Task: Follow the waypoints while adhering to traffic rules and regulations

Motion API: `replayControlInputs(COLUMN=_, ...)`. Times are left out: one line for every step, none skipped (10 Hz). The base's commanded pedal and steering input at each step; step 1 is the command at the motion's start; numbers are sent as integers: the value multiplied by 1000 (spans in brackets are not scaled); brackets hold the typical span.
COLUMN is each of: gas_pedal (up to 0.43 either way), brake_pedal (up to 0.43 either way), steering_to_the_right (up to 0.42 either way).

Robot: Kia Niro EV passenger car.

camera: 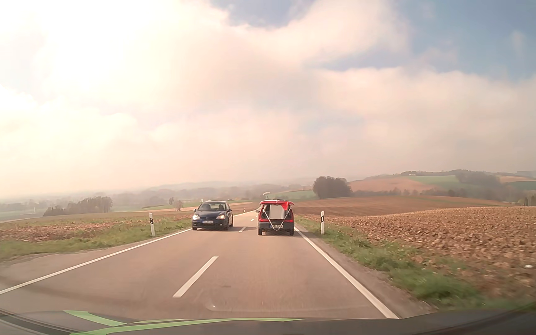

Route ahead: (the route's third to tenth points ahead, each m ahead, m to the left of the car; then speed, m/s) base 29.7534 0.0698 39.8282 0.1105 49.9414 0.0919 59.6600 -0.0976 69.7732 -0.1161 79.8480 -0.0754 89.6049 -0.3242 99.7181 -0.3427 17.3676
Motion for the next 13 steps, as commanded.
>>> replayControlInputs(gas_pedal=228, brake_pedal=0, steering_to_the_right=-4)
replayControlInputs(gas_pedal=240, brake_pedal=0, steering_to_the_right=-8)
replayControlInputs(gas_pedal=268, brake_pedal=0, steering_to_the_right=-11)
replayControlInputs(gas_pedal=287, brake_pedal=0, steering_to_the_right=-14)
replayControlInputs(gas_pedal=311, brake_pedal=0, steering_to_the_right=-16)
replayControlInputs(gas_pedal=350, brake_pedal=0, steering_to_the_right=-17)
replayControlInputs(gas_pedal=370, brake_pedal=0, steering_to_the_right=-17)
replayControlInputs(gas_pedal=378, brake_pedal=0, steering_to_the_right=-17)
replayControlInputs(gas_pedal=398, brake_pedal=0, steering_to_the_right=-17)
replayControlInputs(gas_pedal=398, brake_pedal=0, steering_to_the_right=-17)
replayControlInputs(gas_pedal=398, brake_pedal=0, steering_to_the_right=-17)
replayControlInputs(gas_pedal=398, brake_pedal=0, steering_to_the_right=-17)
replayControlInputs(gas_pedal=409, brake_pedal=0, steering_to_the_right=-17)
